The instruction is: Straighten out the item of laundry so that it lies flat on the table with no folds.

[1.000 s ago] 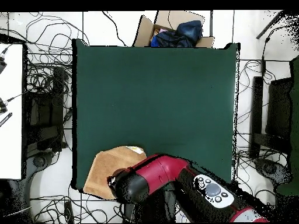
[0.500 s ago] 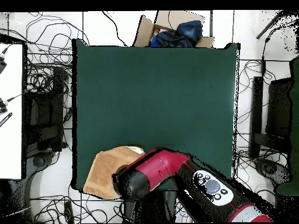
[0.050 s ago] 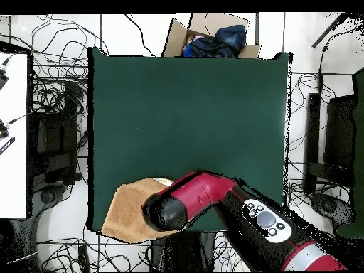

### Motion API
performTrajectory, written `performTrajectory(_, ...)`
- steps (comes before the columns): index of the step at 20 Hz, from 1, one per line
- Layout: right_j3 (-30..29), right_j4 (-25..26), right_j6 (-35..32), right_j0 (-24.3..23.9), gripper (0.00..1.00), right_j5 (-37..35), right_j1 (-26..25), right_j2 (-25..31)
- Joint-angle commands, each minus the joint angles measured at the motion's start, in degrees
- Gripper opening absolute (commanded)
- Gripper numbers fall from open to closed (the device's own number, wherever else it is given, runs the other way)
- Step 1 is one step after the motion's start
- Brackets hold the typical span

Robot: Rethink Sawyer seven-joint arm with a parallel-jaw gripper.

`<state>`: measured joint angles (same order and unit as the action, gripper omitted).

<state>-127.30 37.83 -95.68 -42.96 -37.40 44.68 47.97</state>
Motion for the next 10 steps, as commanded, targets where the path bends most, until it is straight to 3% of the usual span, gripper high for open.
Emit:
performTrajectory(1,8.66,2.08,14.81,-1.54,1.0,-5.38,-4.14,4.1)
performTrajectory(10,10.19,8.23,16.86,-2.44,1.0,2.47,-4.8,3.29)
